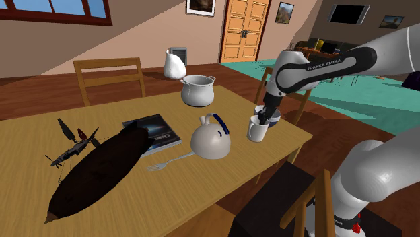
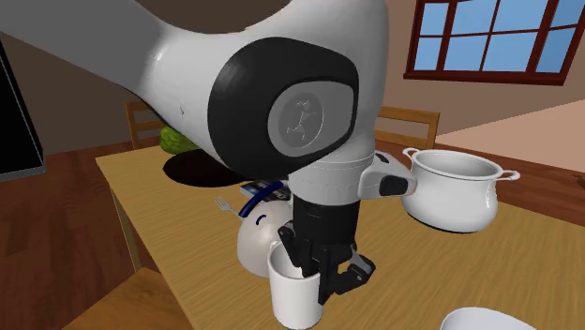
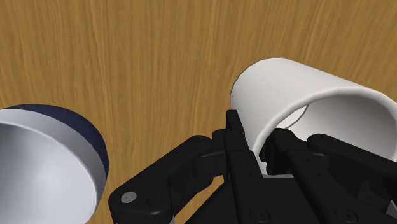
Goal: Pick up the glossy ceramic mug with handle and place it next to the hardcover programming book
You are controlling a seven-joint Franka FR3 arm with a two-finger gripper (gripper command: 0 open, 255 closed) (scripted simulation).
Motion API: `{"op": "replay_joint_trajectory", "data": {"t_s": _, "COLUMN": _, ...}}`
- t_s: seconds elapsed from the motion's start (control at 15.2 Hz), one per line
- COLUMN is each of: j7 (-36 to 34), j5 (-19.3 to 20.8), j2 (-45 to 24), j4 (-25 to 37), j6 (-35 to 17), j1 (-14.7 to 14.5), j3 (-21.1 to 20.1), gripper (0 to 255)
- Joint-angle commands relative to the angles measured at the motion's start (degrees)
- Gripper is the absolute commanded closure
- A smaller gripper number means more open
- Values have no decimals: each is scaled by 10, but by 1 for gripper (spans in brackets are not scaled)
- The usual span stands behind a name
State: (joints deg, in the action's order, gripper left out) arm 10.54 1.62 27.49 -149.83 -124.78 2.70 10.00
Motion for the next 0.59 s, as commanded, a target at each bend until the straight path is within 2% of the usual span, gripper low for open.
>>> {"op": "replay_joint_trajectory", "data": {"t_s": 0.0, "j7": -1, "j5": 1, "j2": 9, "j4": 9, "j6": 19, "j1": 1, "j3": -1, "gripper": 255}}
{"op": "replay_joint_trajectory", "data": {"t_s": 0.53, "j7": -6, "j5": 1, "j2": 32, "j4": 56, "j6": 87, "j1": 1, "j3": -7, "gripper": 255}}
